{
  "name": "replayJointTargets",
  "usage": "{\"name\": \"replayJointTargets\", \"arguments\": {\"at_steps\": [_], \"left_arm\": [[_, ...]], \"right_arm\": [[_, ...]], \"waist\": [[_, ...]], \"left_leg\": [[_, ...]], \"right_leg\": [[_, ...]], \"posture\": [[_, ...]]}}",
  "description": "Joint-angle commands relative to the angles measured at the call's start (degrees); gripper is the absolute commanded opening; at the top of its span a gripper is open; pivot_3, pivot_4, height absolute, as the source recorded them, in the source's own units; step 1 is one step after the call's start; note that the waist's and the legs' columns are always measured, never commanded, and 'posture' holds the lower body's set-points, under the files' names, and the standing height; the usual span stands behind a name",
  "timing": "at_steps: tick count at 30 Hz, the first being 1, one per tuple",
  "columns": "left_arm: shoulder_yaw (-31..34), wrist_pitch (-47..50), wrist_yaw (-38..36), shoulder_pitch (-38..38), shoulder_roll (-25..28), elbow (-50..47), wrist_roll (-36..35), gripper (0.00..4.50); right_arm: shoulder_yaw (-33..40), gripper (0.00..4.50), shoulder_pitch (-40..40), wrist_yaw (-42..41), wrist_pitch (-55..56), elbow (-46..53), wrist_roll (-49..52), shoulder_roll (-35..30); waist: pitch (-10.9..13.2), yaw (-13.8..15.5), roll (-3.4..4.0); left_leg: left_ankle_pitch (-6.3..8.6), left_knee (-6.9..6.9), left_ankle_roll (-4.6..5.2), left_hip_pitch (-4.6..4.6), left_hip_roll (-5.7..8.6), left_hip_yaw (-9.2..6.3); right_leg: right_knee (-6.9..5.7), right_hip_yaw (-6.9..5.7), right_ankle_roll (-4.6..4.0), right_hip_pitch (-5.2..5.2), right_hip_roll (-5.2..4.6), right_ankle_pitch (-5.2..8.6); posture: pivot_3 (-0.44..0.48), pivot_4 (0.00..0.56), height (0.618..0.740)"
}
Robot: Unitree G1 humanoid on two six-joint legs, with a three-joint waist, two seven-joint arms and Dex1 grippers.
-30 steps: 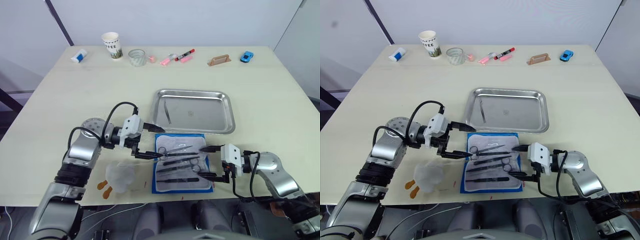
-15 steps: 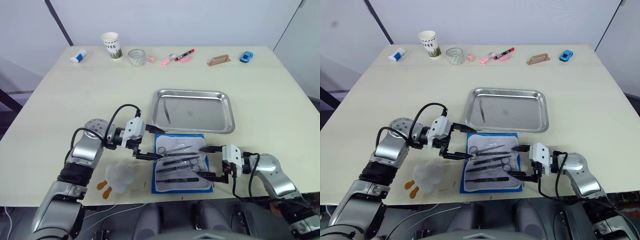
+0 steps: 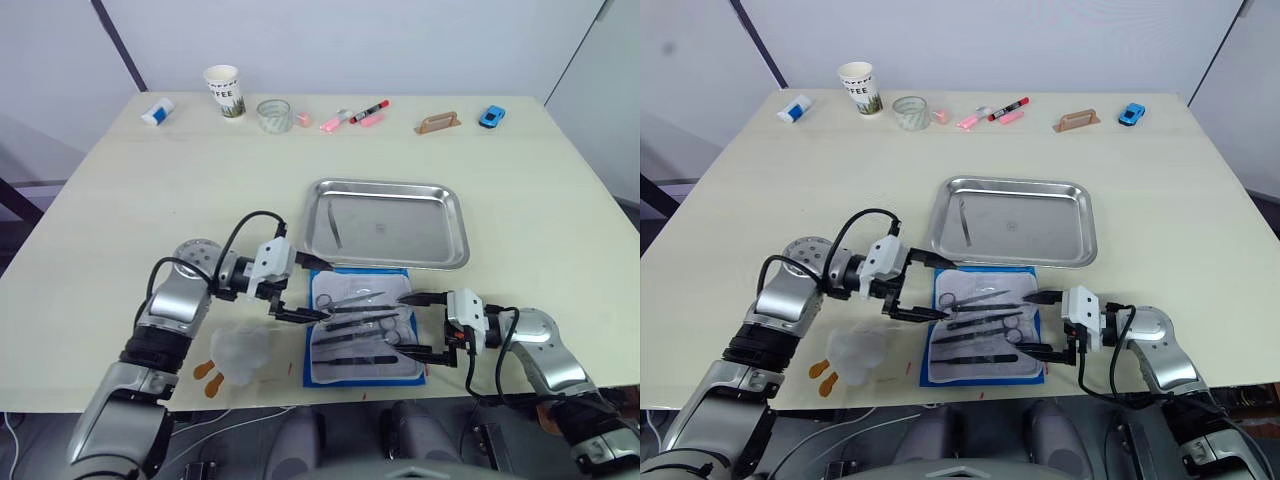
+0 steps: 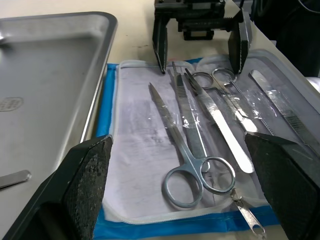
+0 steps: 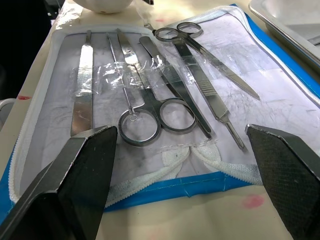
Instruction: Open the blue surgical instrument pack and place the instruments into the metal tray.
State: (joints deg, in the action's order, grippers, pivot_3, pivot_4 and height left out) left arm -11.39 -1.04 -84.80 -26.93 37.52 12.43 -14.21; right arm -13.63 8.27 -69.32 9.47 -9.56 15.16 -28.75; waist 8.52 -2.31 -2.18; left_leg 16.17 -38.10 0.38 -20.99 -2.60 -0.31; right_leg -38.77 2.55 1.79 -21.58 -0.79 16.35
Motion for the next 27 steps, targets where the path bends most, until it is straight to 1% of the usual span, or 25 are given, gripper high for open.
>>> {"name": "replayJointTargets", "arguments": {"at_steps": [1, 3, 14, 17, 23, 24, 25, 27], "left_arm": [[-0.7, -1.0, 0.5, -0.9, -0.2, -0.5, 1.3, 4.46], [-1.3, -1.5, 1.4, -1.5, -0.6, 0.1, 2.7, 4.46], [-1.0, 1.5, 6.5, -2.8, -3.1, 2.0, 4.1, 4.46], [-1.5, 1.0, 8.2, -3.5, -3.4, 2.9, 5.8, 4.46], [-2.0, 2.2, 9.0, -3.2, -4.1, 1.8, 6.0, 4.46], [-1.9, 2.4, 9.1, -3.0, -4.2, 1.5, 5.8, 4.23], [-1.9, 2.6, 9.1, -2.9, -4.2, 1.2, 5.7, 3.73], [-1.6, 3.1, 8.7, -2.7, -4.2, 0.5, 4.8, 3.73]], "right_arm": [[-3.0, 4.5, -2.2, 0.1, -1.8, -6.4, -3.6, 0.5], [-2.9, 4.5, -2.1, 0.2, -1.7, -6.5, -3.7, 0.5], [-3.1, 4.5, -2.5, 0.4, -1.4, -6.5, -3.9, 0.7], [-3.1, 4.5, -2.5, 0.5, -1.4, -6.4, -4.0, 0.7], [-3.2, 4.5, -2.6, 0.5, -1.3, -6.5, -4.0, 0.8], [-3.2, 4.5, -2.6, 0.5, -1.3, -6.5, -4.1, 0.8], [-3.2, 4.5, -2.6, 0.5, -1.3, -6.6, -4.1, 0.8], [-3.2, 4.5, -2.6, 0.5, -1.2, -6.6, -4.1, 0.8]], "waist": [[0.0, 0.0, -0.03], [0.0, 0.0, -0.05], [-0.1, 0.0, -0.14], [-0.1, 0.0, -0.14], [-0.1, 0.0, -0.15], [-0.1, 0.0, -0.15], [-0.1, 0.0, -0.15], [-0.1, 0.0, -0.15]], "left_leg": [[0.0, 0.0, 0.0, 0.0, 0.0, 0.0], [0.0, 0.0, 0.0, 0.0, 0.0, -0.01], [0.0, 0.0, 0.0, 0.0, -0.02, -0.01], [0.0, 0.0, 0.0, 0.0, -0.02, -0.01], [0.0, 0.0, 0.0, 0.0, -0.02, -0.01], [0.0, 0.0, 0.0, 0.0, -0.02, -0.01], [0.0, 0.0, 0.0, 0.01, -0.02, -0.01], [0.0, 0.0, 0.0, 0.01, -0.02, 0.0]], "right_leg": [[0.0, 0.0, 0.0, 0.0, 0.0, 0.0], [0.0, 0.0, 0.0, 0.0, 0.0, 0.0], [0.0, -0.01, -0.02, 0.0, 0.0, 0.01], [0.0, -0.01, -0.02, 0.0, 0.01, 0.01], [0.0, -0.01, -0.02, 0.01, 0.0, 0.01], [0.0, -0.01, -0.02, 0.01, 0.0, 0.01], [0.0, -0.01, -0.02, 0.01, 0.0, 0.01], [0.0, 0.0, -0.02, 0.01, 0.0, 0.01]], "posture": [[0.0, 0.15, 0.74], [0.0, 0.15, 0.74], [0.0, 0.15, 0.74], [0.0, 0.15, 0.74], [0.0, 0.15, 0.74], [0.0, 0.15, 0.74], [0.0, 0.15, 0.74], [0.0, 0.15, 0.74]]}}
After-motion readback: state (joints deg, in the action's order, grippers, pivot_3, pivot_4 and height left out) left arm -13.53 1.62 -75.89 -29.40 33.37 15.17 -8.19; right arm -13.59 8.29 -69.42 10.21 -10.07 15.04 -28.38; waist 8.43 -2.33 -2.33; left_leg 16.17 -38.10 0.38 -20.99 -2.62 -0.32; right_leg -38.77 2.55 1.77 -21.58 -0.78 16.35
